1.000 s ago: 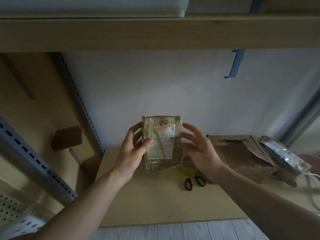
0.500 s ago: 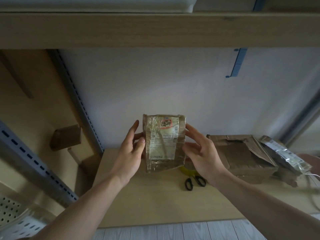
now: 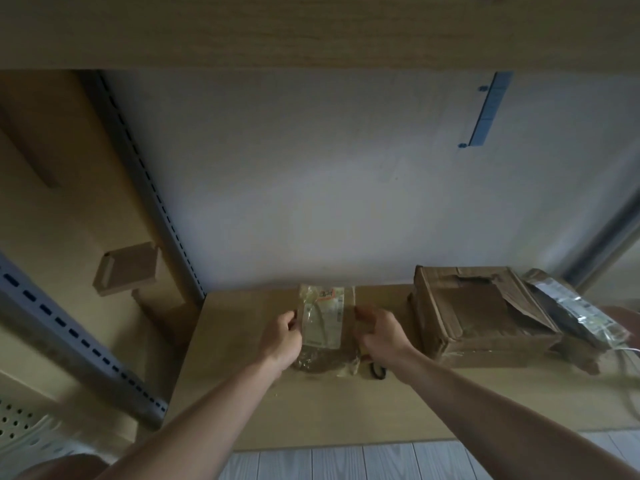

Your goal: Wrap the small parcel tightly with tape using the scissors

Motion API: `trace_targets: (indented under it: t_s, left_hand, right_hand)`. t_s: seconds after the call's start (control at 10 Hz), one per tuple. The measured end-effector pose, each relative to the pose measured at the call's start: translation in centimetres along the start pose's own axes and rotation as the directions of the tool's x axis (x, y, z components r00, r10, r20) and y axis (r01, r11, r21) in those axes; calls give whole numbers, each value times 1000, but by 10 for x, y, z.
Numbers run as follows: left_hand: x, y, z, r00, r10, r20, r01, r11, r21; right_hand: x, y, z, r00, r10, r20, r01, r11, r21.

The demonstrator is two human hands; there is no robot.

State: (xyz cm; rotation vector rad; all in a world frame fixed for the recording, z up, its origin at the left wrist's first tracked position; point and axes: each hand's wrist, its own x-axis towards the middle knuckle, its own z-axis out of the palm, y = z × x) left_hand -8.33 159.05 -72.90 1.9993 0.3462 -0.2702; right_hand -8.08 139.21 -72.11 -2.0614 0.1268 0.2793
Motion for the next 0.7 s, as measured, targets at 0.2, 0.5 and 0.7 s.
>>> trace_targets:
  t_s: [0.2, 0.5, 0.7]
  left_hand:
    - [11, -8, 12, 997, -70, 29, 71, 997, -42]
    - [19, -24, 18, 992, -75, 103, 58, 986, 158]
    - [12, -17, 10, 997, -51, 64, 32, 964, 263]
  right_hand:
    - [14, 17, 10, 998, 41, 41, -37, 993, -108]
    - [16, 34, 21, 997, 36, 70, -28, 994, -103]
    - [23, 32, 17, 997, 52, 60, -45, 992, -115]
